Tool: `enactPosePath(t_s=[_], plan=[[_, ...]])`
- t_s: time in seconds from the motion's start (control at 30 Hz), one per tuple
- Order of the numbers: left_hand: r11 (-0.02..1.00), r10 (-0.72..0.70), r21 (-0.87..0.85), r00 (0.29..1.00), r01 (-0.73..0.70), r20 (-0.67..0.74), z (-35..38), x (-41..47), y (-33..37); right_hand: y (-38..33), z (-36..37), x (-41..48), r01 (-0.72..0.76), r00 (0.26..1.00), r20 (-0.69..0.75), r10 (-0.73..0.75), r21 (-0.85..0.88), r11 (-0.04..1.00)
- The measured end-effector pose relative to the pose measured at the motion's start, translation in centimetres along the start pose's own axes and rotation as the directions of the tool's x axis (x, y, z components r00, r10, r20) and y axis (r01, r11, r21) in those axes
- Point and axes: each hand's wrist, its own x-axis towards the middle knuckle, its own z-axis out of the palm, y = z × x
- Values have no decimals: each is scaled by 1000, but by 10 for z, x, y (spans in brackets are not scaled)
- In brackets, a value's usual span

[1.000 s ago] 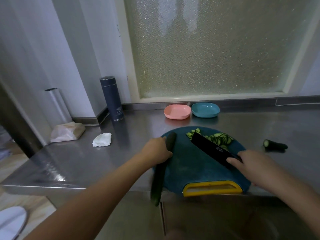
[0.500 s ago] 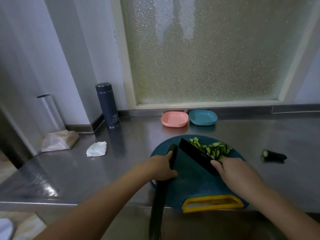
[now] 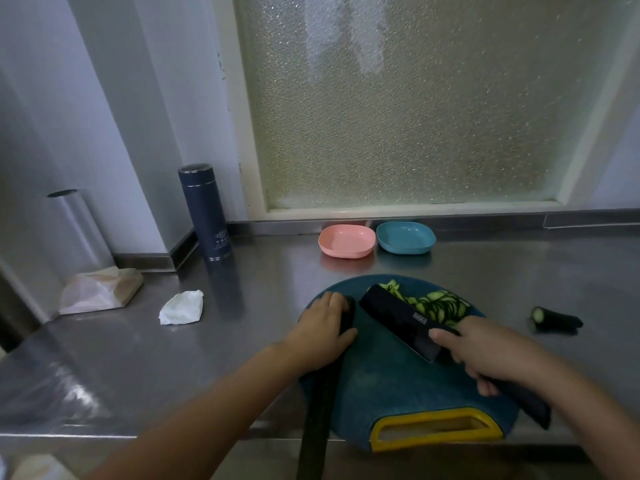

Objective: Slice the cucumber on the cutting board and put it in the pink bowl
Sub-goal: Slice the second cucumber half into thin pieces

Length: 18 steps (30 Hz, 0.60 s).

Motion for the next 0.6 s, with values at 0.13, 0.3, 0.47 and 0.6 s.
enactPosePath(t_s=[0.13,0.3,0.47,0.6], plan=[[999,38,-25,999,-38,8,8,2,-6,30,-16,-5,-51,992,125,35,128,990],[996,39,-77,998,-36,41,8,2,-7,60,-26,-15,-45,988,153,20,157,987],[975,-18,-222,999,9,-41,13,-1,-8,78,-32,-27,-45,993,117,26,165,985],[969,-33,-246,999,23,-36,12,-1,-8,80,-40,-35,-30,996,90,19,125,992]])
